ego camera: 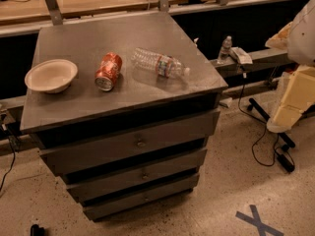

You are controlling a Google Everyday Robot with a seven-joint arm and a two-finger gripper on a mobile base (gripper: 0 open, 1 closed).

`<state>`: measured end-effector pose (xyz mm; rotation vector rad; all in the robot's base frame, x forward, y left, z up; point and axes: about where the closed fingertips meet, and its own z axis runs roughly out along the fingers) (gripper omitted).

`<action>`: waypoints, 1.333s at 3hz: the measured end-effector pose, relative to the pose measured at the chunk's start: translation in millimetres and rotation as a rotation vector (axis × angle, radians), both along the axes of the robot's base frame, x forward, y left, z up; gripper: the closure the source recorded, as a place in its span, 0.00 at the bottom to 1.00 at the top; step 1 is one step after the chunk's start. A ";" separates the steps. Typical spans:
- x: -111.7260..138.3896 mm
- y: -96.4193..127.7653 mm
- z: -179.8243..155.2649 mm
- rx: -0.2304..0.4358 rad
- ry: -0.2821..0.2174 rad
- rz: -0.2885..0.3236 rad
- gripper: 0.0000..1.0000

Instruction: Close middle drawer

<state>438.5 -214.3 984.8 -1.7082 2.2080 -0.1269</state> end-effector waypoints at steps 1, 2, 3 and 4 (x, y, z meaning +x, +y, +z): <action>0.0 1.5 -0.8 0.010 -0.012 0.003 0.00; -0.7 16.3 -26.7 0.051 -0.014 0.041 0.00; -12.0 15.2 -58.2 0.087 0.008 0.022 0.00; -12.0 15.2 -58.2 0.087 0.008 0.022 0.00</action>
Offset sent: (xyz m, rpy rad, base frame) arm -0.0023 0.0501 -0.0925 0.1515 -0.0046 0.1335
